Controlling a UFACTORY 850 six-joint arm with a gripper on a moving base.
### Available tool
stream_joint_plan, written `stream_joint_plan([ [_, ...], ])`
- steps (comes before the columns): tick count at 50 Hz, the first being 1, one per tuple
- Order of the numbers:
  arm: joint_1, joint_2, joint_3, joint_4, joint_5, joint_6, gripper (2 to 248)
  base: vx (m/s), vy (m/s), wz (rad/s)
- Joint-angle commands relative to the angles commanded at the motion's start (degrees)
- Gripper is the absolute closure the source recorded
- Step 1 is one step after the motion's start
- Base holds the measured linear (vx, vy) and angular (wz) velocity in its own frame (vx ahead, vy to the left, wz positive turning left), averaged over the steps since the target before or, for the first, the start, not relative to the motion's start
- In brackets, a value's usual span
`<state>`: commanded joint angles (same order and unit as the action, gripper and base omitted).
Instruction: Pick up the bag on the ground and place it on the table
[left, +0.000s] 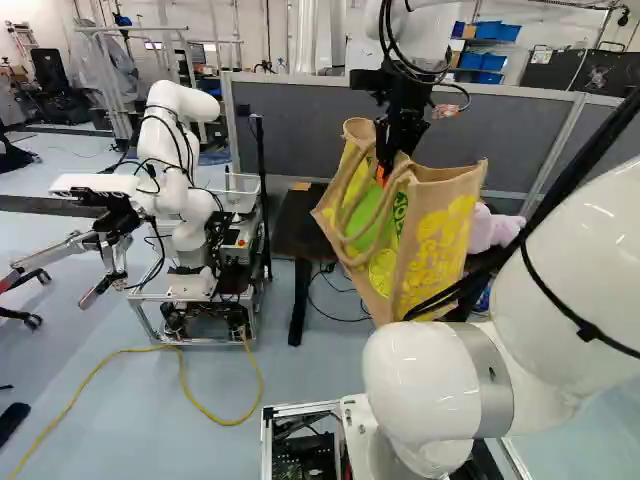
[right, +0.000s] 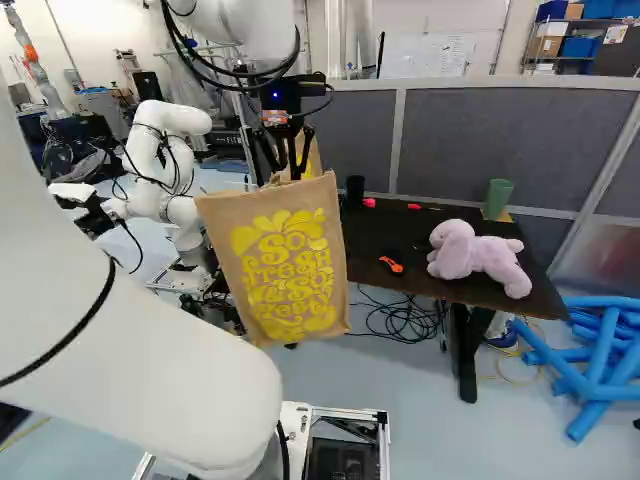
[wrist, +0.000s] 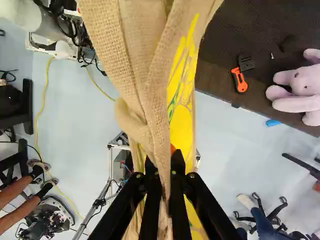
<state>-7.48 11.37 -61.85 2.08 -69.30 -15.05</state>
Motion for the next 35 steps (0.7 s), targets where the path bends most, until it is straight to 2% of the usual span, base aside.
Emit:
stream_joint_plan([
  [35,0.0,0.0,0.0,0.0,0.0,0.0,227,0.144,-0.039,-0.013],
])
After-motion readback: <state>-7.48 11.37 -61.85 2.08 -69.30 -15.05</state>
